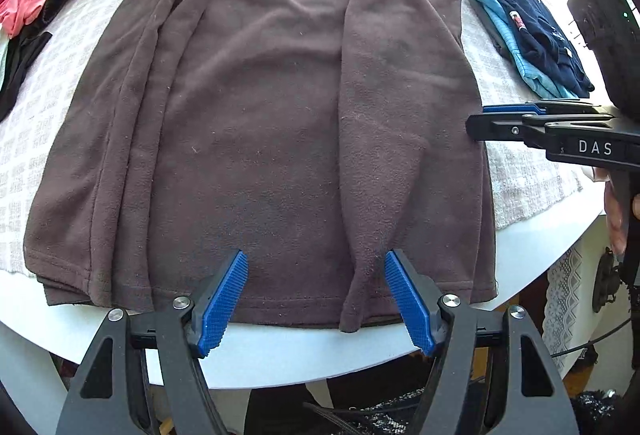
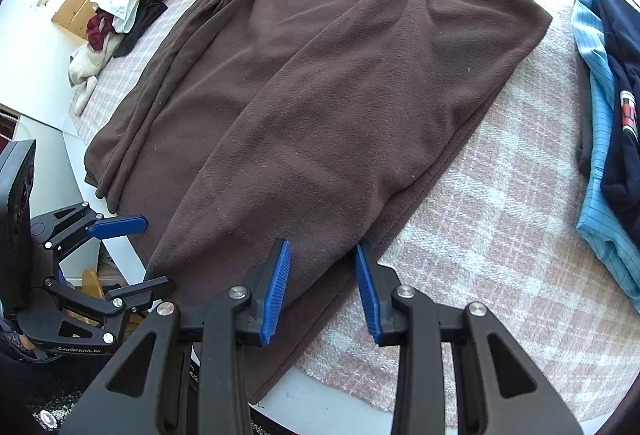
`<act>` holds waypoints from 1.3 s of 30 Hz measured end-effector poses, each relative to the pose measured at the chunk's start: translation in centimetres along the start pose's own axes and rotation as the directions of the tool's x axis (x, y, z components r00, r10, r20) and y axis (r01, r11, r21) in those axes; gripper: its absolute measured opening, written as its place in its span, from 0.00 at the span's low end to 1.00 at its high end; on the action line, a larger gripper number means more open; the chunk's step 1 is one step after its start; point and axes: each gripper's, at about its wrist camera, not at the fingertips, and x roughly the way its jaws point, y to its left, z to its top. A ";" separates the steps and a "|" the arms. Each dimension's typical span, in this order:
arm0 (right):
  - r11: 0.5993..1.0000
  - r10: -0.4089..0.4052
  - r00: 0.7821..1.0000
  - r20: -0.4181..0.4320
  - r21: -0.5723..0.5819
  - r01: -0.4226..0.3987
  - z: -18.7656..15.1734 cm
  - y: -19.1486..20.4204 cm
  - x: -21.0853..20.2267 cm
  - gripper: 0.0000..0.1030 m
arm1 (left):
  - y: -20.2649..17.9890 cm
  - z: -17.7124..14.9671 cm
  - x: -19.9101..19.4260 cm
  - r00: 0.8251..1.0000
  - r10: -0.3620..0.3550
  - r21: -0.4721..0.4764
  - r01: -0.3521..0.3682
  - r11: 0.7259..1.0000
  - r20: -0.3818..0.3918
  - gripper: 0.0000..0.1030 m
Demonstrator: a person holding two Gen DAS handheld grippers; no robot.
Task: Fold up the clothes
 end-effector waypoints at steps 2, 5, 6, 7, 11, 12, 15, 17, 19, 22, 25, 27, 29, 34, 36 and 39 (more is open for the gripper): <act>0.998 -0.020 1.000 -0.009 -0.056 0.020 0.0 0.9 0.4 0.25 | -0.5 -0.1 0.4 1.000 -0.007 0.028 0.008 1.000 -0.008 0.67; 0.996 -0.015 1.000 -0.027 -0.086 0.013 0.1 1.4 0.5 0.11 | -1.2 -0.4 0.4 1.000 0.002 0.090 -0.004 0.996 0.017 0.62; 0.996 -0.008 1.000 -0.026 -0.092 0.005 0.3 1.4 0.1 0.09 | -1.2 -0.4 0.2 1.000 0.000 0.099 -0.002 0.995 0.026 0.50; 0.995 -0.001 1.000 -0.024 -0.099 -0.002 0.4 1.4 -0.4 0.08 | -1.1 -0.4 0.1 1.000 -0.015 0.104 0.012 0.995 0.027 0.33; 0.994 -0.007 1.000 -0.014 -0.114 0.005 0.8 1.5 -2.8 0.07 | 0.0 -0.6 -0.8 0.986 -0.166 0.055 0.167 0.984 -0.009 0.03; 0.993 -0.019 1.000 -0.013 -0.121 0.017 0.8 1.6 -3.3 0.07 | -0.2 -0.8 -1.3 0.986 -0.165 0.066 0.165 0.984 -0.002 0.03; 0.989 -0.072 0.997 -0.024 -0.127 0.069 0.4 1.3 -3.2 0.07 | -0.7 -1.2 -2.7 0.985 -0.174 0.099 0.171 0.980 0.019 0.04; 0.990 -0.096 0.994 -0.049 -0.113 0.090 0.2 0.5 -2.0 0.07 | -1.4 -1.4 -2.6 0.986 -0.168 0.127 0.165 0.978 0.012 0.06; 0.993 -0.096 0.993 -0.065 -0.079 0.090 0.0 -0.1 -1.0 0.08 | -2.1 -1.2 -1.7 0.987 -0.160 0.148 0.159 0.976 -0.006 0.25; 0.996 -0.076 0.996 -0.044 -0.041 0.074 0.0 -0.8 -2.3 0.19 | -1.3 -0.1 0.4 0.986 -0.155 0.083 0.160 0.984 -0.055 0.46; 0.998 -0.057 0.998 0.012 -0.009 0.057 0.3 -1.5 -4.9 0.25 | 0.7 0.2 0.1 0.985 -0.167 -0.010 0.166 0.986 -0.049 0.49; 0.998 -0.062 0.997 0.049 0.002 0.062 0.7 -2.0 -6.6 0.26 | 2.2 1.3 -1.0 0.986 -0.165 -0.062 0.164 0.985 -0.016 0.59; 0.997 -0.071 0.994 0.085 0.006 0.071 1.4 -2.3 -7.9 0.28 | 3.8 2.8 -2.3 0.974 -0.221 -0.117 0.224 0.968 0.039 0.62; 0.997 -0.076 0.987 0.143 0.010 0.075 3.4 -2.6 -9.4 0.31 | 7.2 5.2 -5.5 0.919 -0.358 -0.156 0.383 0.910 0.165 0.74; 0.996 -0.088 0.983 0.160 -0.003 0.090 4.3 -2.7 -10.0 0.31 | 7.6 7.0 -6.2 0.895 -0.404 -0.171 0.436 0.884 0.190 0.74; 0.994 -0.097 0.977 0.190 -0.027 0.104 5.5 -3.0 -10.4 0.31 | 7.7 8.7 -7.1 0.857 -0.474 -0.211 0.511 0.833 0.203 0.74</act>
